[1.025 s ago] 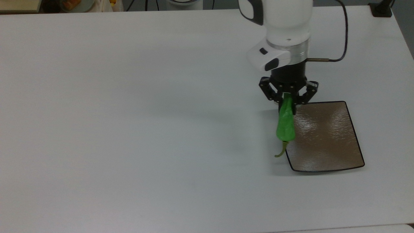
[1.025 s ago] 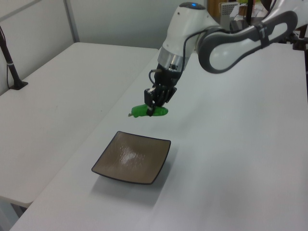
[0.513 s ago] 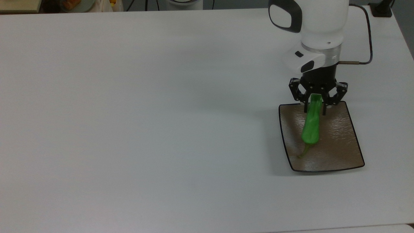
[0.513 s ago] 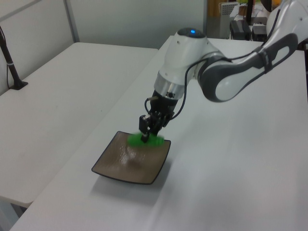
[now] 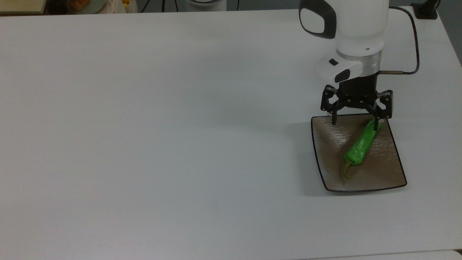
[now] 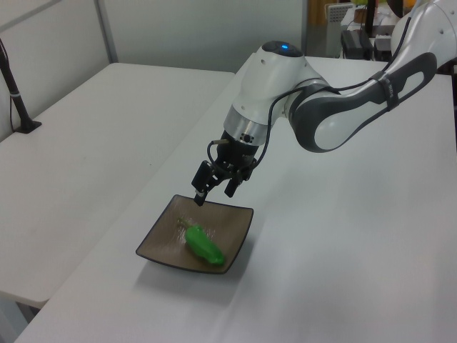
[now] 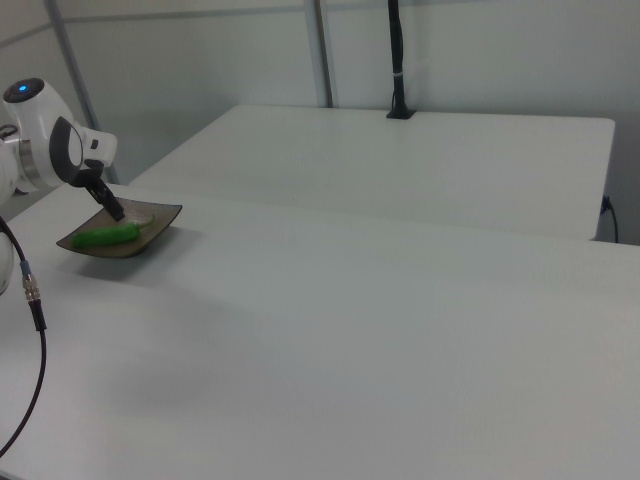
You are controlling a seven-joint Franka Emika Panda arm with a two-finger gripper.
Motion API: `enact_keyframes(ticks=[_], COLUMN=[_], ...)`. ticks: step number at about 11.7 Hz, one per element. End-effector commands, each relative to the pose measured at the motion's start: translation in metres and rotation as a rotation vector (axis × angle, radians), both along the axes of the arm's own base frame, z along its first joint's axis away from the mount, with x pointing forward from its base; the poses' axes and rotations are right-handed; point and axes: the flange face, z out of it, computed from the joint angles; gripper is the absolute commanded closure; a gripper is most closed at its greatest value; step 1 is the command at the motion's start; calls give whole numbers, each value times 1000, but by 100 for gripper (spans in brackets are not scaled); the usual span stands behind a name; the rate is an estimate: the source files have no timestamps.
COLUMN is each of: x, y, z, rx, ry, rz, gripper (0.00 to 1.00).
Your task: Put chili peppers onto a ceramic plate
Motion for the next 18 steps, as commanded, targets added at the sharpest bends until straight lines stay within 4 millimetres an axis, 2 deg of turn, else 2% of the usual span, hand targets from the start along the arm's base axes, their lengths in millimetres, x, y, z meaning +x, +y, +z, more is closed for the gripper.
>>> enact_keyframes(ticks=[1,4,8,9,12,16,18], x=[-13,-32,-60,-65,-83,-93,-97], y=[-16,-45,-111,-130,-205,-290,-324], z=[10,37,43,50,71,116,122], rx=[-159,-289,-459,-482,-538,-448,-365], ry=[83,231,408,420,437,404,390], rz=[120,327,553,549,573,491,417], gripper=[0,0,0,0,0,0,0])
